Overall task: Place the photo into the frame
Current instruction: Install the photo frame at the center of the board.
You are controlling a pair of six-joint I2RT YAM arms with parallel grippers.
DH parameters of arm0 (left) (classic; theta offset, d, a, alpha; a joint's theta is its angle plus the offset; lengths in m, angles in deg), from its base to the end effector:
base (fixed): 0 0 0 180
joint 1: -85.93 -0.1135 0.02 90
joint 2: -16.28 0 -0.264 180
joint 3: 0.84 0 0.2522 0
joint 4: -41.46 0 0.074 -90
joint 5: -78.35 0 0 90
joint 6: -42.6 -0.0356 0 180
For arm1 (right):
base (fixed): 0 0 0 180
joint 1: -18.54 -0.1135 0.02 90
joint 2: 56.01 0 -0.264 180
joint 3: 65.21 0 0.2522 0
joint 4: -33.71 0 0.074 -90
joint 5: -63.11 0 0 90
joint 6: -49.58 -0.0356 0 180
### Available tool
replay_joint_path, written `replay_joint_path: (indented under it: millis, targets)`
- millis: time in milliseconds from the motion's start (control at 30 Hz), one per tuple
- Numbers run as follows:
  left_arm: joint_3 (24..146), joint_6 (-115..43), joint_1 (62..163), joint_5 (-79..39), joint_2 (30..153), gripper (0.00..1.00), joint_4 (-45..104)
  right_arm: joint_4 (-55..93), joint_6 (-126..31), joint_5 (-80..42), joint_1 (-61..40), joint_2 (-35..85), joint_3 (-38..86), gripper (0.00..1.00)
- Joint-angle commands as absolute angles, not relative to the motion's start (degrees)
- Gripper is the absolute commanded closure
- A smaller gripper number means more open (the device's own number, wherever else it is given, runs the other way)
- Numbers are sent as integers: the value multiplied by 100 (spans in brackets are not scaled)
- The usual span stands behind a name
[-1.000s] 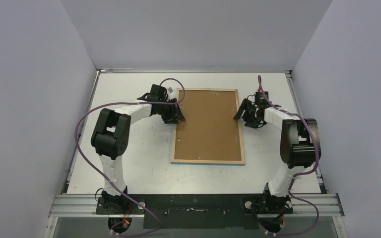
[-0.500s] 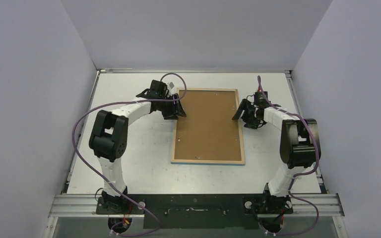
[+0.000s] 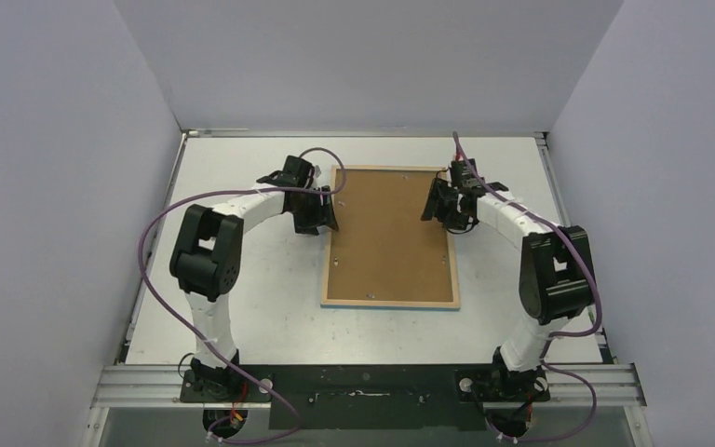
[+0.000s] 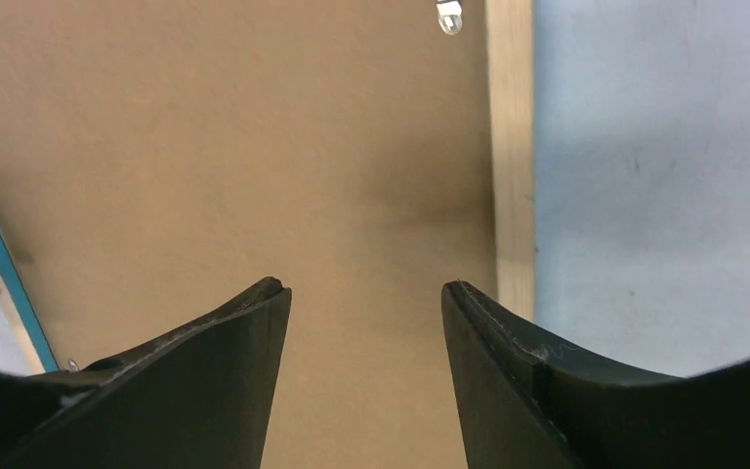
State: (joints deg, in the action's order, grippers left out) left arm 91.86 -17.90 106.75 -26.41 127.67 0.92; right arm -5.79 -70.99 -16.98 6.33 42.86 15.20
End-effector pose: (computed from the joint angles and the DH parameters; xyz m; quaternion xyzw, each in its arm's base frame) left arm 0.3806 -0.1544 0.1853 -0.0384 0.9560 -0.2240 0.1855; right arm 0.3484 0.0817 0.2020 0.1292 0.9491 0.1776 0.2257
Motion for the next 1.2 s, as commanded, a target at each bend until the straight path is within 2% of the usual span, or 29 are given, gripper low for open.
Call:
replay_joint_path:
  millis: [0,133,533,833,1167]
  targets:
    - [9474,-1939,10650,-2545,13192,43,-238,-348,-7176,-2077,532,4653,2071,43]
    - [9485,-1912,10676,-2388,13263,45,-363,-623,-7197,-1979,411,4807,2322,45]
    - [9326,-1871,10720,-2228,13626,61,-609,-1595,-7219,-2006,-25,4336,1547,44]
    - [9300,-1892,10720,-2179,13709,63,-643,-1971,-7324,-2820,-77,4436,1479,45]
    - [9308,-1941,10720,-2199,13747,64,-642,-2251,-7292,-2750,-62,4348,1351,46]
